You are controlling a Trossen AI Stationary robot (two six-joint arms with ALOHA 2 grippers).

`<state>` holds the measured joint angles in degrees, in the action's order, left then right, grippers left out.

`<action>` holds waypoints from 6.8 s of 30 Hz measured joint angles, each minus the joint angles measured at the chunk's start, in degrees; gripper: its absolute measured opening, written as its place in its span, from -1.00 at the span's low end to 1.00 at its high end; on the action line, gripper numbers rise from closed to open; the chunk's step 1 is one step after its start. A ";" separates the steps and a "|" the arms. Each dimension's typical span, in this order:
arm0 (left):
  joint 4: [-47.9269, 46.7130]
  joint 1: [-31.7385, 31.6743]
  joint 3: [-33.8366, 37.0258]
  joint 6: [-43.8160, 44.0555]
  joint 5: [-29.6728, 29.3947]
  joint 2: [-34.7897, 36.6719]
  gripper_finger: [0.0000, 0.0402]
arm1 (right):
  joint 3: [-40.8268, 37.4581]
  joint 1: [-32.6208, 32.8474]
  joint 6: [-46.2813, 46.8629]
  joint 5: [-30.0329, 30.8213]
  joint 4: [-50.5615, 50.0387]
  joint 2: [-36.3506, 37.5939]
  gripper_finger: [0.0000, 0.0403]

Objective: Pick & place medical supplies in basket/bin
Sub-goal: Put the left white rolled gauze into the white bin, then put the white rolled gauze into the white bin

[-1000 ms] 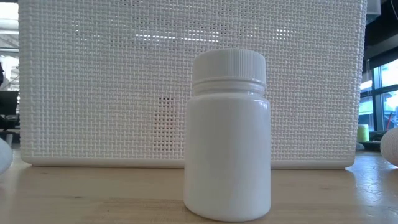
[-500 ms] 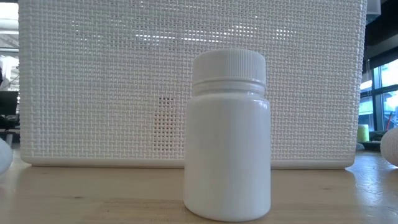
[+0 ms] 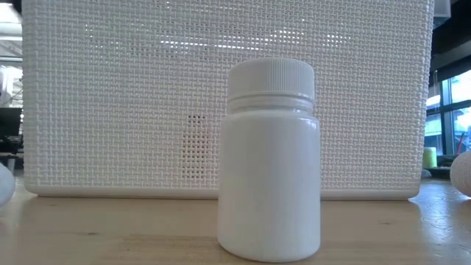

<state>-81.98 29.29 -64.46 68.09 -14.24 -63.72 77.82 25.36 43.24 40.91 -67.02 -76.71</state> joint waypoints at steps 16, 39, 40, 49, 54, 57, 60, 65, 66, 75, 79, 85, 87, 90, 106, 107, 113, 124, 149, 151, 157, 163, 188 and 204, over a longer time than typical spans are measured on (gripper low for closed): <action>21.53 7.92 12.60 15.91 20.59 -15.38 0.11 | -0.22 -2.07 -5.62 0.20 -0.09 0.00 0.33; 26.66 7.52 12.54 14.28 36.91 -25.37 0.11 | -0.22 -3.47 -6.16 0.13 -0.11 -0.02 0.33; 27.75 7.42 12.54 14.23 36.92 -25.36 0.11 | -0.22 -3.69 -6.01 0.11 -0.03 -0.02 0.33; 30.58 8.27 12.54 16.77 35.00 -25.36 0.11 | -0.22 -5.31 -4.41 0.59 0.20 -0.02 0.33; 32.71 10.21 12.54 19.01 29.39 -25.36 0.11 | -0.21 -5.33 -4.52 1.26 0.61 -0.02 0.33; 32.40 11.35 12.54 21.82 29.00 -25.76 0.11 | -0.20 -5.33 -4.50 1.49 0.77 -0.02 0.33; 32.38 12.50 12.54 24.60 29.20 -27.06 0.11 | -0.20 -5.33 -4.50 1.51 0.81 -0.02 0.33; 33.15 13.83 12.54 25.85 29.56 -30.97 0.11 | -0.20 -5.33 -4.52 1.51 0.85 -0.02 0.33; 33.32 13.95 12.54 25.84 29.89 -31.86 0.11 | -0.20 -5.33 -4.52 1.52 0.85 -0.02 0.33; 33.66 13.38 12.32 22.55 32.68 -35.65 -0.09 | -0.20 -5.33 -4.72 1.57 0.91 -0.02 0.33; 34.04 12.20 12.27 19.55 33.16 -35.39 -0.35 | -0.20 -5.33 -4.74 1.58 0.94 -0.04 0.33; 26.12 10.27 10.64 16.13 36.43 -33.21 -0.70 | -0.20 -5.33 -4.93 1.60 0.92 -0.07 0.33; 20.08 10.21 9.65 16.34 35.97 -31.45 -0.76 | -0.20 -5.33 -4.94 1.61 0.92 -0.07 0.33; 12.94 10.53 7.26 18.49 33.66 -27.66 -0.77 | -0.20 -5.33 -5.73 1.62 0.92 -0.07 0.33; -8.00 14.73 -5.60 19.54 -12.10 -6.09 -0.73 | -0.20 -5.33 -4.76 1.60 1.09 -0.07 0.33; -8.09 14.71 -5.76 18.15 -16.49 -4.93 -0.73 | -0.20 -5.33 -4.76 1.60 1.09 -0.07 0.33; -3.69 14.28 -7.27 7.50 -38.67 0.74 -0.71 | -1.78 -5.33 -4.45 1.58 1.78 -0.04 0.33; 38.13 2.51 -7.33 -41.98 -30.65 -1.83 -0.70 | -5.33 -5.33 -2.85 1.57 2.51 0.17 0.33; 53.64 -20.24 -7.33 -58.33 16.69 -24.68 -0.70 | -35.65 -5.62 -1.37 -0.04 22.92 39.76 0.33; 53.52 -20.74 -7.33 -58.33 17.80 -26.44 -0.70 | -37.66 -5.62 -1.51 -0.07 25.41 41.53 0.33; 53.15 -21.62 -7.33 -58.35 21.75 -31.38 -0.70 | -39.78 -5.62 -4.38 -0.94 28.32 43.56 0.33; 49.91 -22.36 -7.33 -57.77 22.73 -35.27 -0.70 | -39.85 -5.62 -6.40 -0.98 28.06 42.34 0.33; 39.51 -23.88 -9.55 -55.19 22.92 -38.23 -0.07 | -39.87 -5.64 -7.70 0.00 26.90 40.44 0.33; 3.16 -17.51 -41.75 -53.22 12.15 -37.94 -0.05 | -39.87 -5.64 -7.32 0.02 26.31 40.45 0.33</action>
<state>-78.82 11.78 -106.21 14.87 -2.09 -101.67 37.95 19.73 35.92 40.93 -40.71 -36.26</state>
